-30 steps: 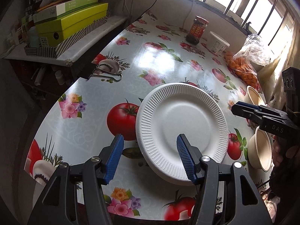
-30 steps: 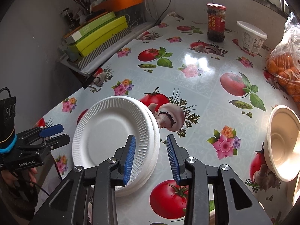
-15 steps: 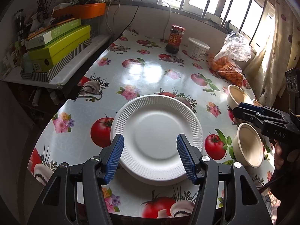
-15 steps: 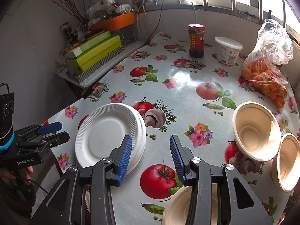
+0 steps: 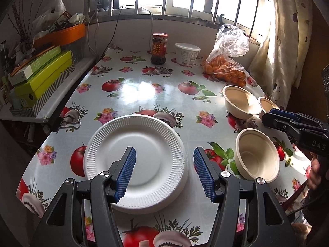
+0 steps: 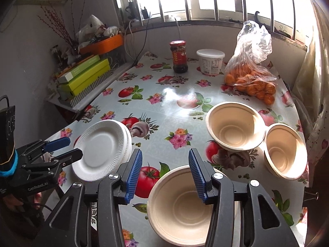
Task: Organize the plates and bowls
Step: 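Move the left gripper over to the beige paper bowls, then grasp the rim of the nearest beige paper bowl with the left gripper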
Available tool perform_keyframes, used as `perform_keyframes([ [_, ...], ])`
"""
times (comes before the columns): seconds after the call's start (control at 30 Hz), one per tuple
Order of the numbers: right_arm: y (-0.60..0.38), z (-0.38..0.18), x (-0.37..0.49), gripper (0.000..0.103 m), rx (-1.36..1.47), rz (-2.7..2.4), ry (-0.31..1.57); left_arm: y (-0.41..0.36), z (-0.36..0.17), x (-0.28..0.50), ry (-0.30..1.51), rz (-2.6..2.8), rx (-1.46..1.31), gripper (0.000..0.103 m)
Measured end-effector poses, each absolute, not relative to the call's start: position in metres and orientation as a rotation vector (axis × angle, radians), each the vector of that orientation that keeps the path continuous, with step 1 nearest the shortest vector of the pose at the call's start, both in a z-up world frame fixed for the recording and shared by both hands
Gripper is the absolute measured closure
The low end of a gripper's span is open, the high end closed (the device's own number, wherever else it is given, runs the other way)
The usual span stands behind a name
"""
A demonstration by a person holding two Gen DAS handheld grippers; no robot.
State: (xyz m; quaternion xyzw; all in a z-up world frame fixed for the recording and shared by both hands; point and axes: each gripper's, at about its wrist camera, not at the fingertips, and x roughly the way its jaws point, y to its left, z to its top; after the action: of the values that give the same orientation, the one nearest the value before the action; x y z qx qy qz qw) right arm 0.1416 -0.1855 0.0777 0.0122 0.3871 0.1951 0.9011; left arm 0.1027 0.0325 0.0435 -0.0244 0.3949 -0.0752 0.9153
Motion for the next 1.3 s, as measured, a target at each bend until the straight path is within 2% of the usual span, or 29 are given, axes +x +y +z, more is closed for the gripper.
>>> perform_keyframes([
  [0.77, -0.286, 0.051, 0.099, 0.054, 0.144, 0.153, 0.772, -0.053, 0.024, 0.134, 0.874, -0.389, -0.050, 0.043],
  [1.3, -0.312, 0.058, 0.144, 0.054, 0.118, 0.139, 0.742, -0.083, 0.028, 0.183, 0.889, -0.402, -0.005, 0.044],
])
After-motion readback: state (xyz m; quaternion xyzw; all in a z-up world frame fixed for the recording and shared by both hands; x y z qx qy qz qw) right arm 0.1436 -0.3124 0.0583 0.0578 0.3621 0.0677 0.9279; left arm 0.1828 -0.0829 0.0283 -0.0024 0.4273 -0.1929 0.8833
